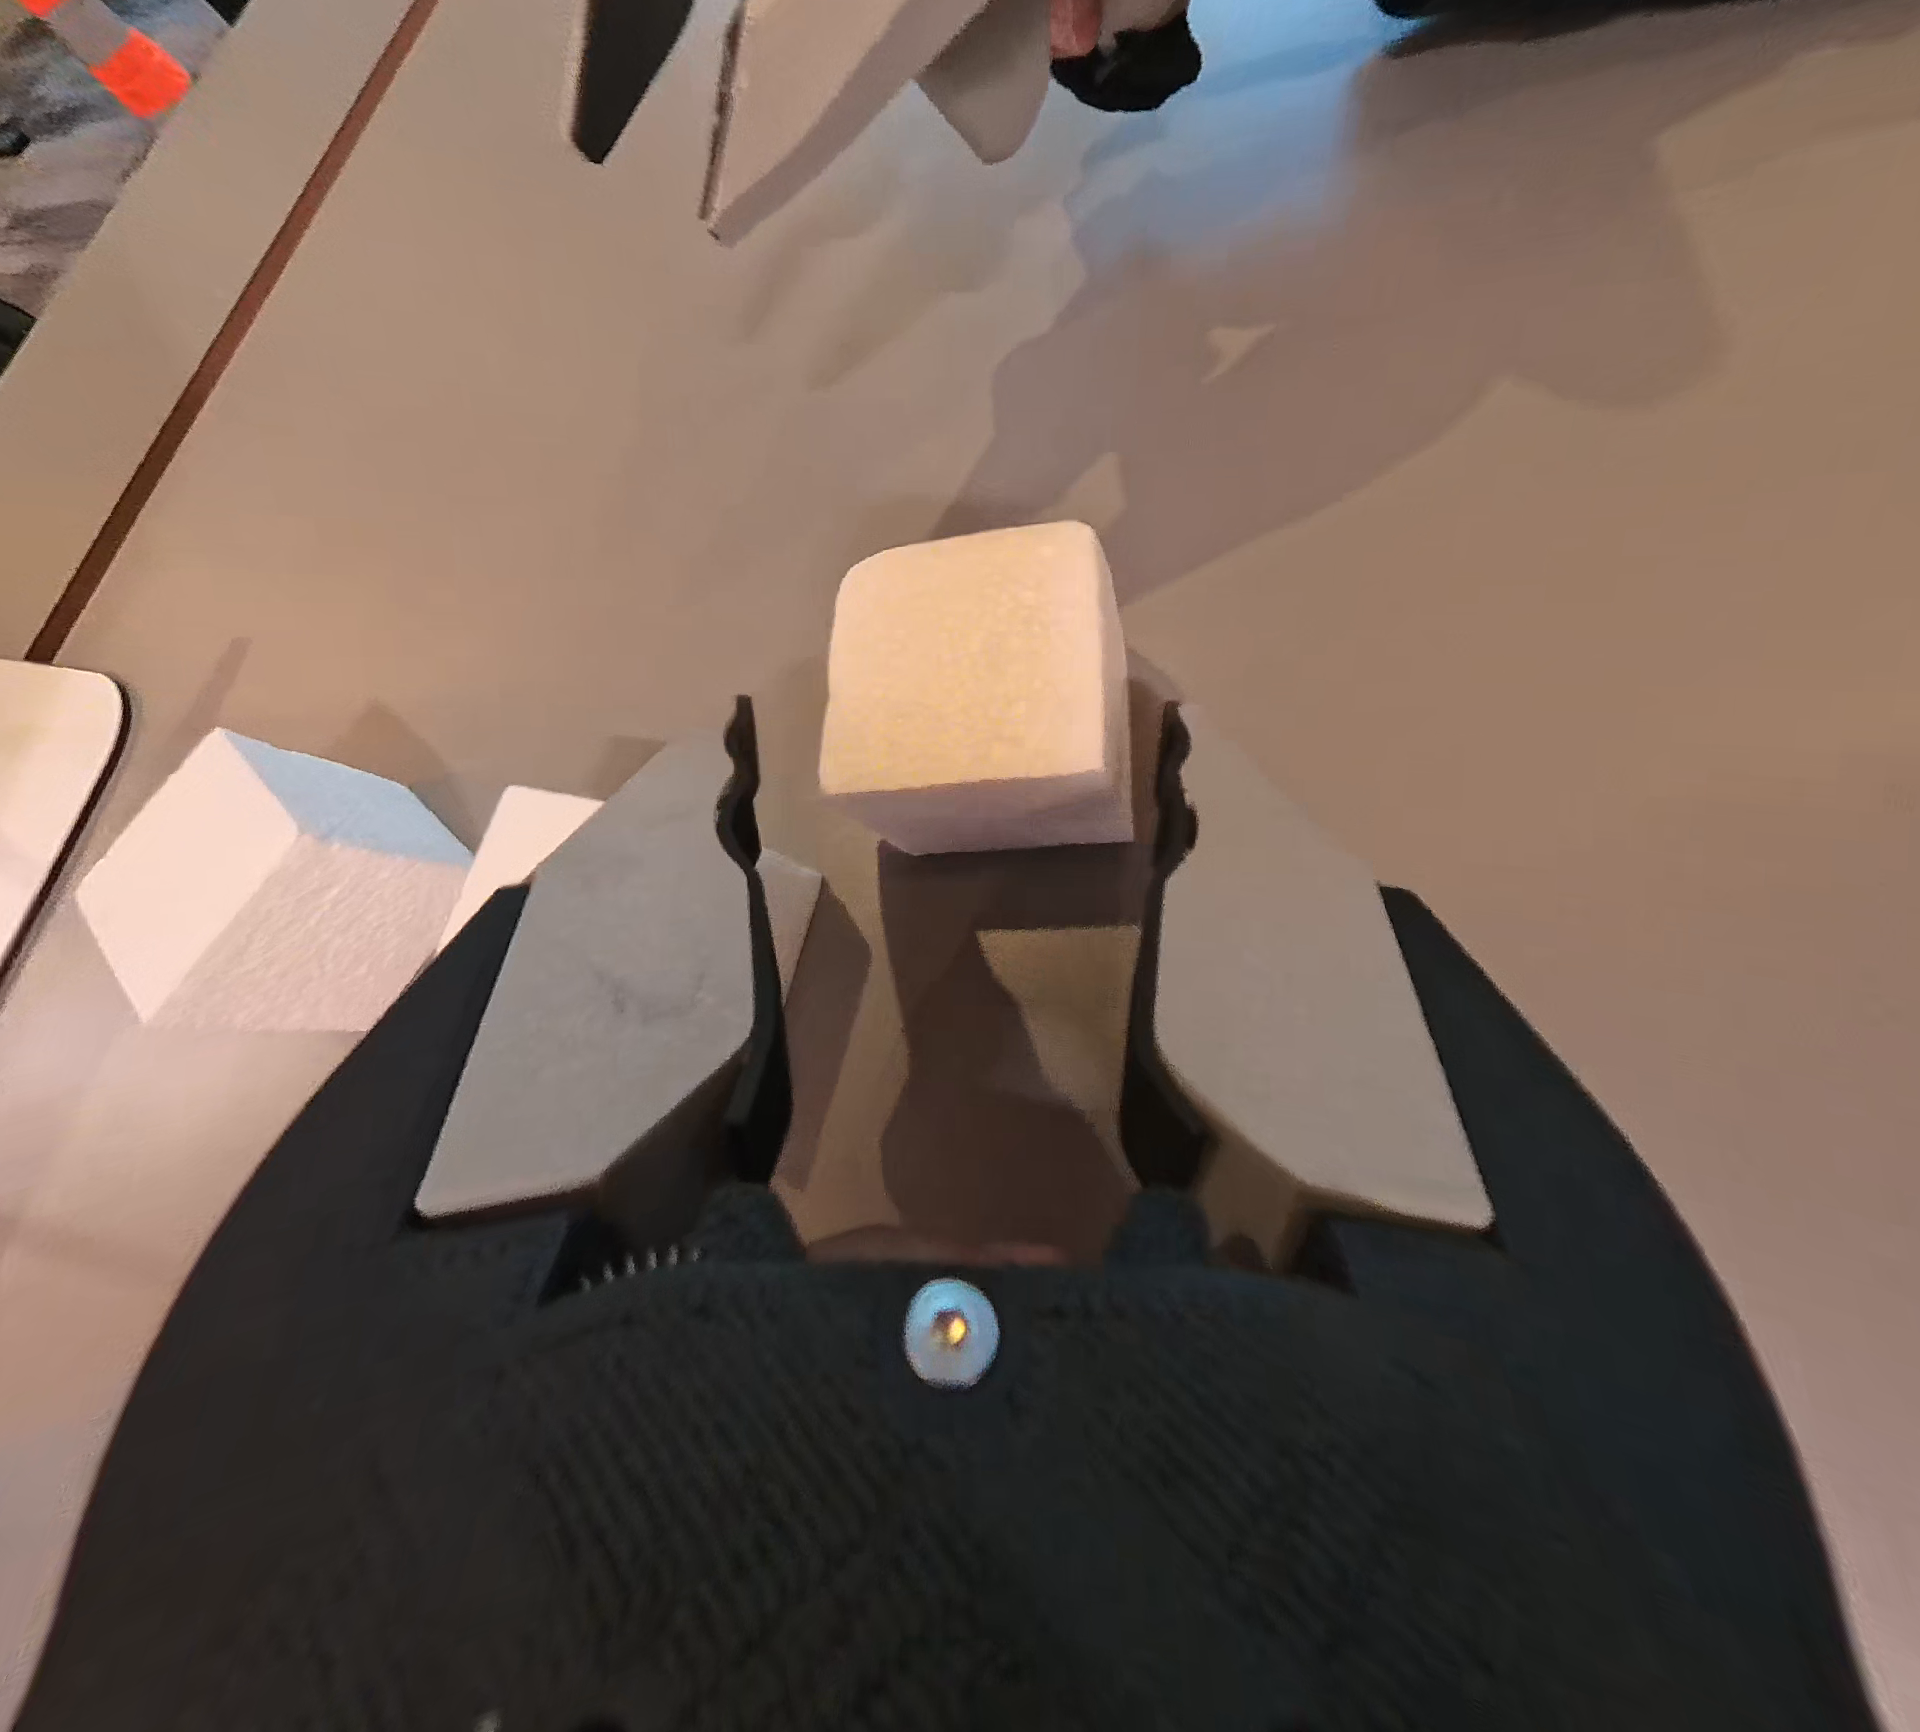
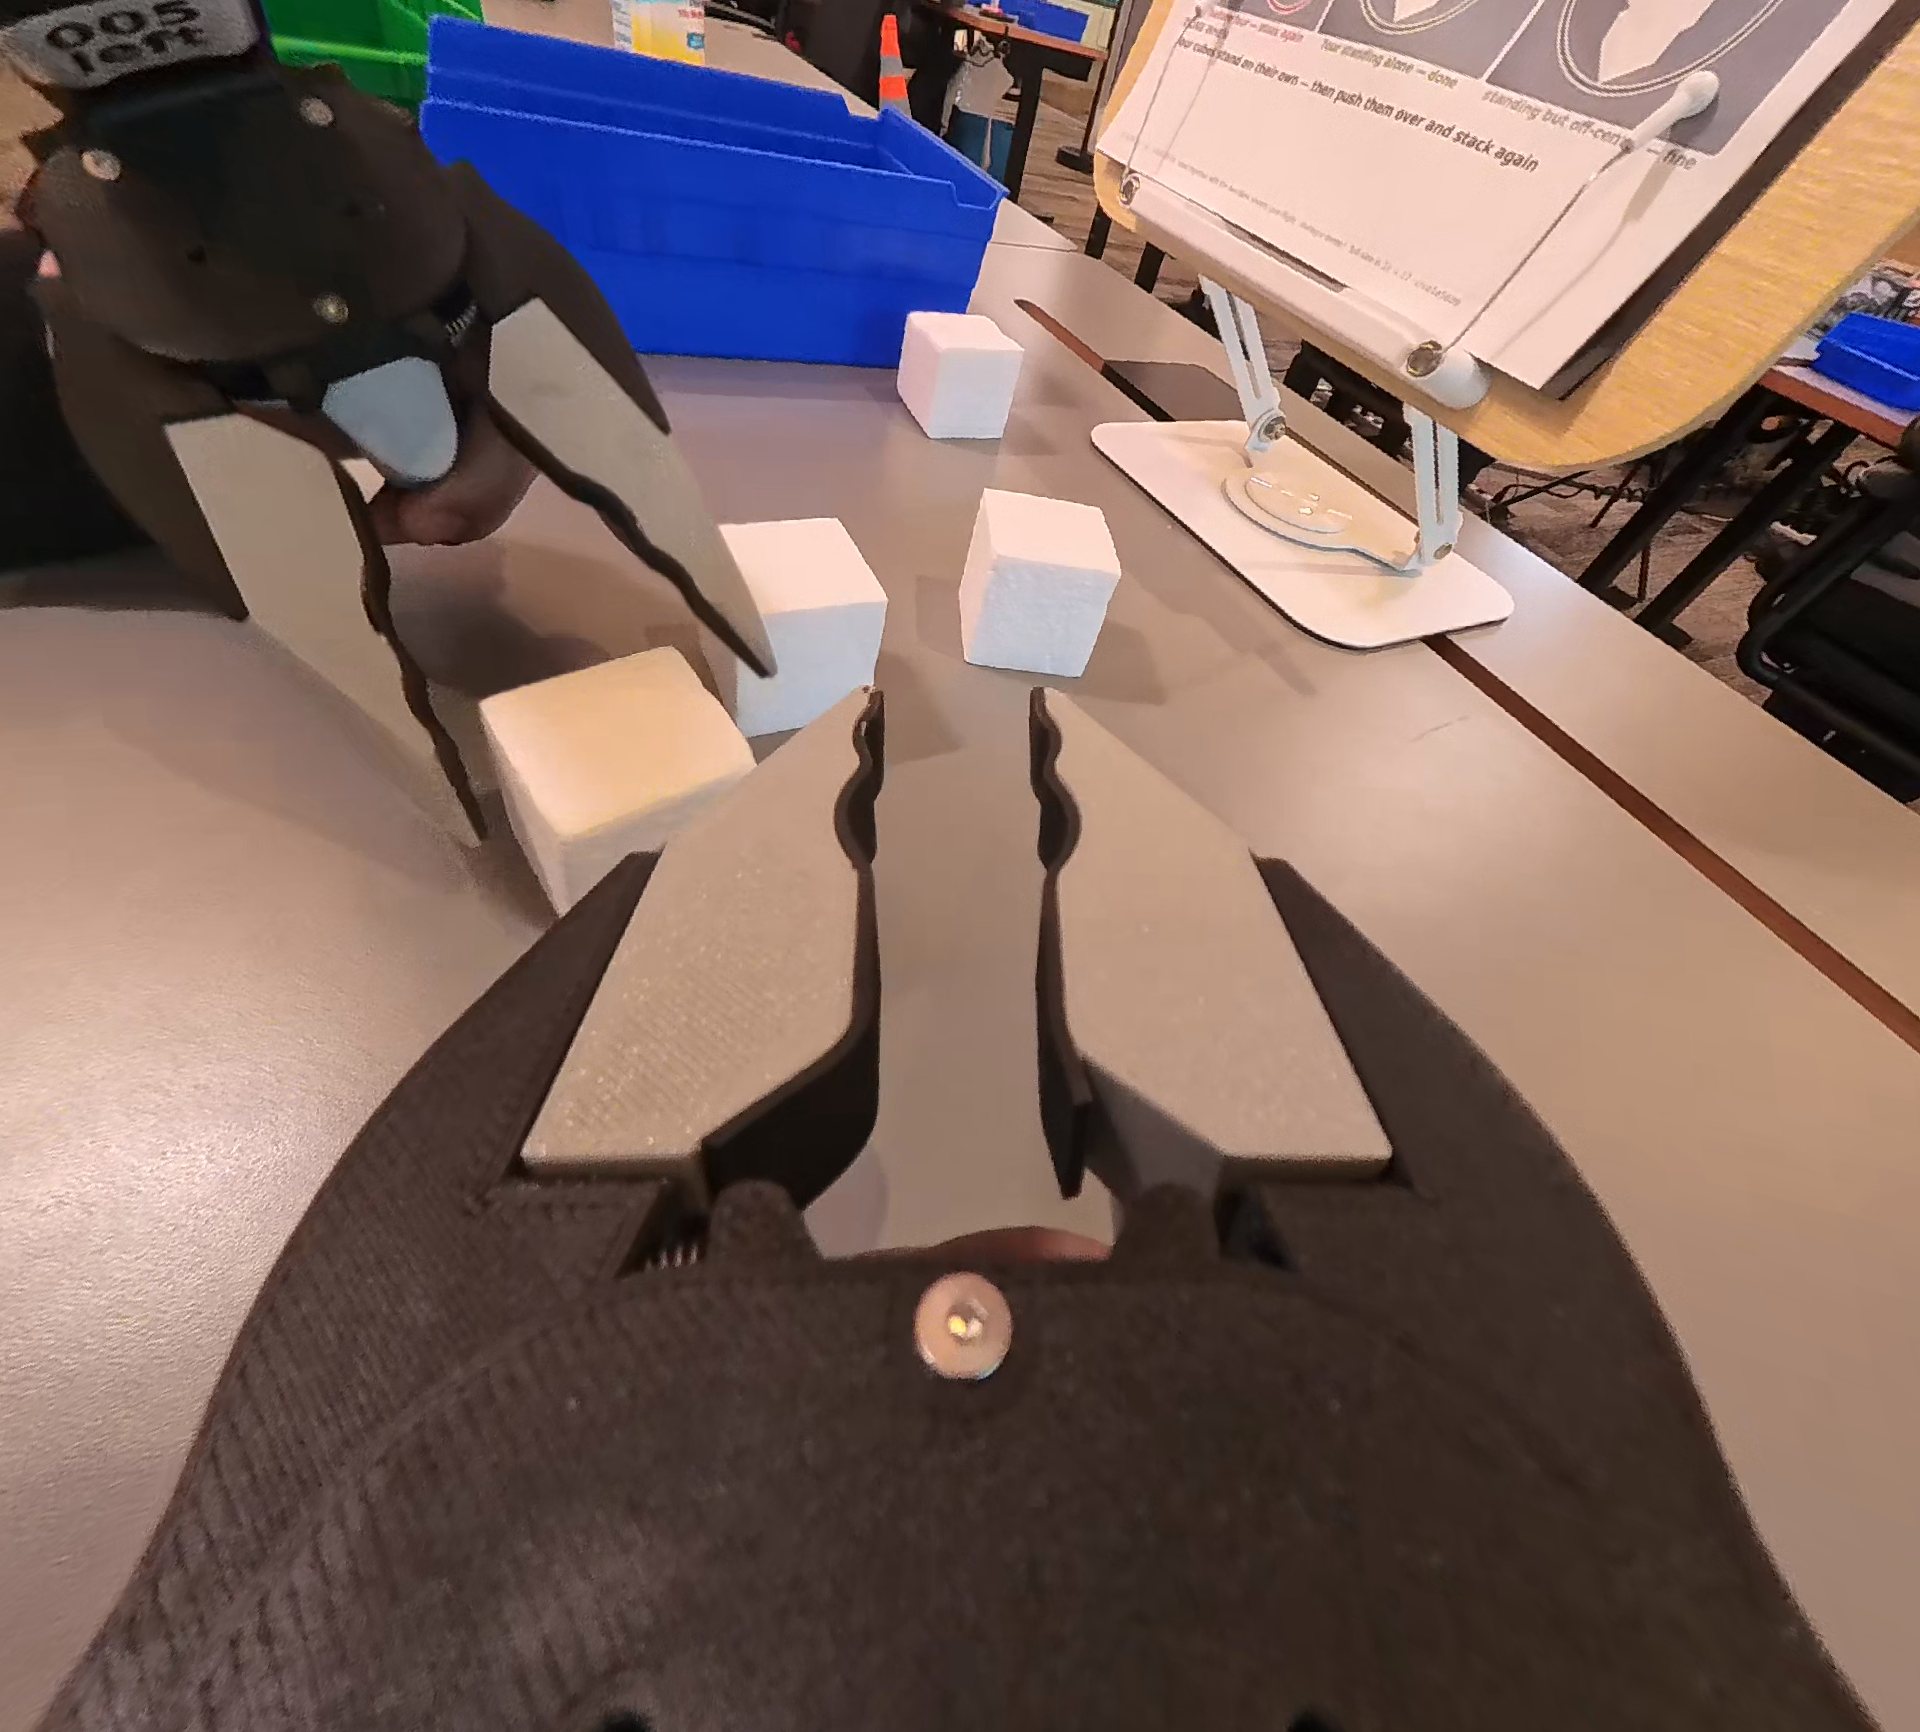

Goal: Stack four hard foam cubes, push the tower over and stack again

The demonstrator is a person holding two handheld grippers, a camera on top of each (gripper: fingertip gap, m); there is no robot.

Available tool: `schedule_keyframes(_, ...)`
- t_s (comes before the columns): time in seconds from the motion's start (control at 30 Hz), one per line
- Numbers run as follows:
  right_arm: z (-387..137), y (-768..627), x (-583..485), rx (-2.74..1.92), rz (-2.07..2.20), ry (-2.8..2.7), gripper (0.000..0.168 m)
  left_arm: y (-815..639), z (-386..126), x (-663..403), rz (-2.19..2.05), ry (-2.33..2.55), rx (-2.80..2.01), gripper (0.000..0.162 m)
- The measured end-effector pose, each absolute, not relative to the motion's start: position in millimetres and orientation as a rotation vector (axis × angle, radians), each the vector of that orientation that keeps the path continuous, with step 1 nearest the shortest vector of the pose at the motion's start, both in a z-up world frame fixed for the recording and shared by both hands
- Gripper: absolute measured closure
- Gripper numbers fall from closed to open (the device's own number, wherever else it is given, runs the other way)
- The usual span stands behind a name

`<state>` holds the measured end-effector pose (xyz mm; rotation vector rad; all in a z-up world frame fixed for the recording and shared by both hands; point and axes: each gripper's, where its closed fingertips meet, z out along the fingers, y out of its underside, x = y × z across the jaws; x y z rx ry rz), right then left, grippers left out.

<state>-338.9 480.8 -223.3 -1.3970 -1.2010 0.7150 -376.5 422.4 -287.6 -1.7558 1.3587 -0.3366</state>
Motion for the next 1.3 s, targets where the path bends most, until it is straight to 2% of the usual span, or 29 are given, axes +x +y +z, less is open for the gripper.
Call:
schedule_keyframes(0.3,-224,476,-341,-1.394,0.721,-1.224,0.136,403,-218,-378,-0.746,1.173,-1.541,0.082)
schedule_keyframes(0.5,-227,474,-344,-1.421,0.764,-1.232,0.129,429,-174,-415,-0.717,0.882,-1.451,0.087)
schedule_keyframes(0.83,-226,462,-371,-1.461,0.851,-1.283,0.113,487,-174,-506,-0.579,0.339,-1.614,0.085)
schedule_keyframes(0.97,-231,461,-396,-1.481,0.819,-1.393,0.111,495,-183,-533,-0.514,0.251,-1.669,0.086)
schedule_keyframes(1.3,-263,469,-452,-1.559,0.729,-1.692,0.110,491,-178,-542,-0.654,0.173,-1.634,0.089)
